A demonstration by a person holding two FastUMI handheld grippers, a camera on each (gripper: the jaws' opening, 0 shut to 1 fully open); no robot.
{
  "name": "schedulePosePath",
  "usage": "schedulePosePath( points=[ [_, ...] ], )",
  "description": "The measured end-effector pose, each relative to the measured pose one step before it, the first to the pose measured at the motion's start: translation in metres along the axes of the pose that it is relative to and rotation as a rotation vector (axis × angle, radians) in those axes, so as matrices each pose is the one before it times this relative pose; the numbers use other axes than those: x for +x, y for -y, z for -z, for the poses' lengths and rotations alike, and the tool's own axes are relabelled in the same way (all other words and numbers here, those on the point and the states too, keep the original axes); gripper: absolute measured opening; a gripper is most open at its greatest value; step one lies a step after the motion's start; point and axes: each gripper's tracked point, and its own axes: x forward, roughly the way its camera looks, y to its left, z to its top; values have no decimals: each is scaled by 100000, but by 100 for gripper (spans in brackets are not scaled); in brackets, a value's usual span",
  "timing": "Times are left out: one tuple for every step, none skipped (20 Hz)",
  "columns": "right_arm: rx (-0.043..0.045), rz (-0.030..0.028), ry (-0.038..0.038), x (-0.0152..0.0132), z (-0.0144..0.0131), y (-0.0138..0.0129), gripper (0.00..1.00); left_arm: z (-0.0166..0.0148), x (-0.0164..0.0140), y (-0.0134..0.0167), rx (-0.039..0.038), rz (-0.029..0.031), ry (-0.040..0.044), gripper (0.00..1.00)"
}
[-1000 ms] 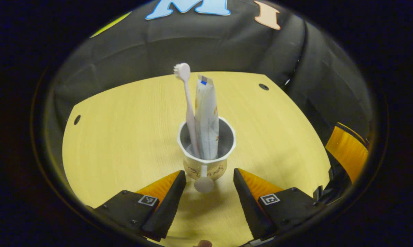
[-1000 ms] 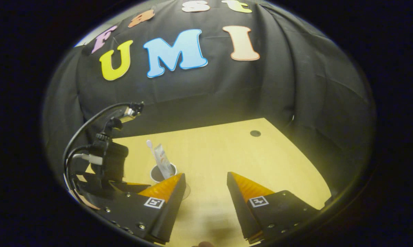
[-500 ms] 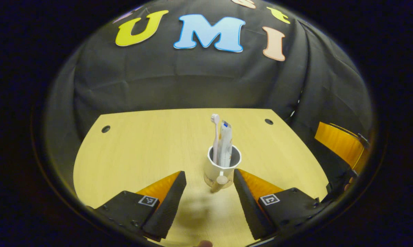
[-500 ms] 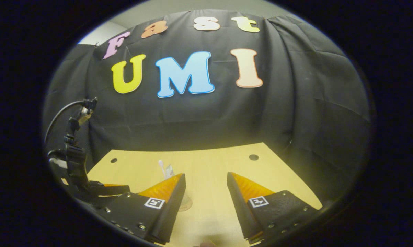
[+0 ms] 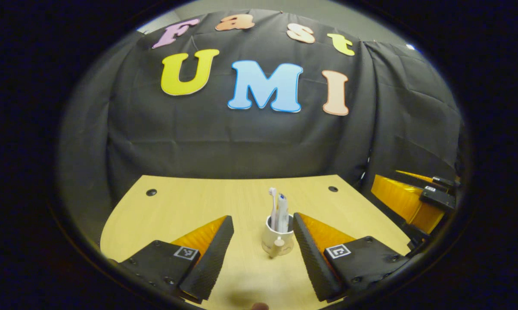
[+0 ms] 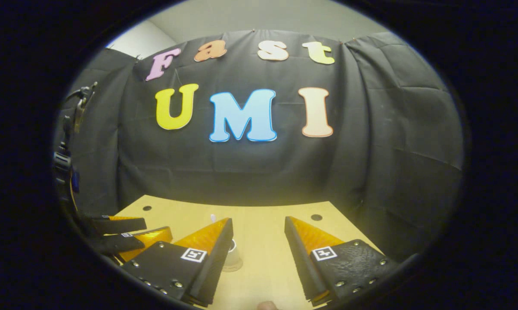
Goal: Put the toothbrush and toothpaste on the desktop into the cup, then pick up the cup and place it on the coaster on the desktop.
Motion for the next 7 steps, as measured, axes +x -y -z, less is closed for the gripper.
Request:
schedulePosePath(
  points=[
    [-31,48,742,-290,-200,-136,74,-851,-694,178,-51,256,2451,92],
    [-88,-179,483,-212,-162,-111,74,-748,-586,-46,-351,-168,2806,92],
    [-39,-401,368,-223,-43,-157,74,-1037,-952,-130,-430,-13,2909,92],
    [218,-340,111,-206,63,-237,74,-672,-417,-161,-153,-200,1635,92],
    [248,-28,101,-173,-8,-158,74,-395,-461,-91,367,-466,825,92],
    [30,-32,412,-133,-2,-16,74,-327,-191,-285,458,-1097,1182,92],
    [-287,6,512,-102,-116,-97,74,-458,-264,-141,222,-306,1425,92]
  ],
)
